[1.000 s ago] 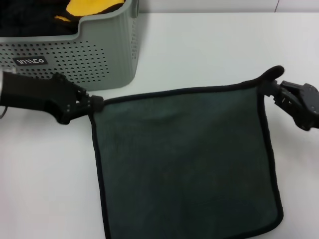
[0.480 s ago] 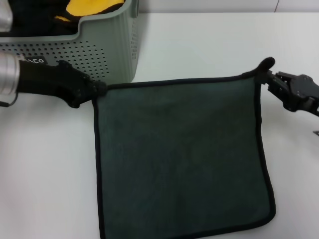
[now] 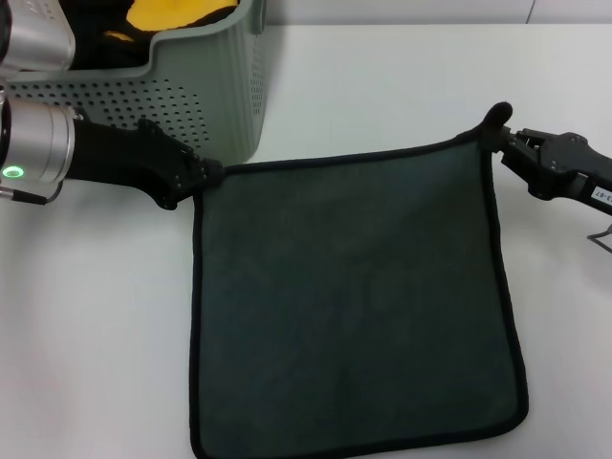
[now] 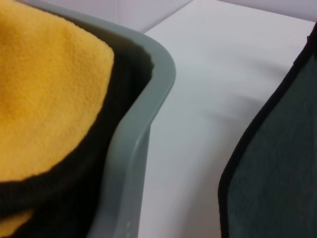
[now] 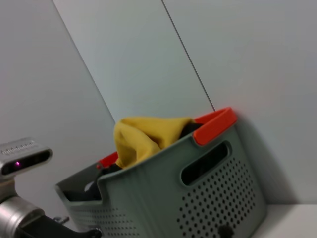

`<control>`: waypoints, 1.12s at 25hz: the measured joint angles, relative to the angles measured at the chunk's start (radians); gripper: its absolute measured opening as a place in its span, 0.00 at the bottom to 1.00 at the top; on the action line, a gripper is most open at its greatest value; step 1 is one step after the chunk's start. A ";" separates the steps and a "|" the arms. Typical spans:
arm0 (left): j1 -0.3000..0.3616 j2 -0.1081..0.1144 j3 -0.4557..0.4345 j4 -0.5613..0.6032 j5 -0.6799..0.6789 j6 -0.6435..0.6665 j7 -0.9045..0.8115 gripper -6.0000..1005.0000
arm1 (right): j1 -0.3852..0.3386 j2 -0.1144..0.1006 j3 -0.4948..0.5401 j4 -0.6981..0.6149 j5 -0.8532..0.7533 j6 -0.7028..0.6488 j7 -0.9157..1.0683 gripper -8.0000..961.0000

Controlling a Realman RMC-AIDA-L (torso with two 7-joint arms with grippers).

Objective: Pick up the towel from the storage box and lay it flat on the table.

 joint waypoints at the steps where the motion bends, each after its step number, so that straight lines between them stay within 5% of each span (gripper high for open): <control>1: 0.000 0.000 0.001 0.000 -0.001 -0.004 0.000 0.10 | 0.000 0.001 0.001 0.000 -0.001 0.002 0.000 0.09; 19: 0.009 -0.002 -0.010 -0.015 -0.006 -0.015 -0.007 0.17 | 0.004 0.002 0.008 -0.002 -0.014 0.086 0.039 0.10; 28: 0.035 0.004 -0.016 -0.008 -0.071 0.051 0.043 0.37 | -0.002 0.000 0.002 -0.014 -0.017 0.043 0.033 0.60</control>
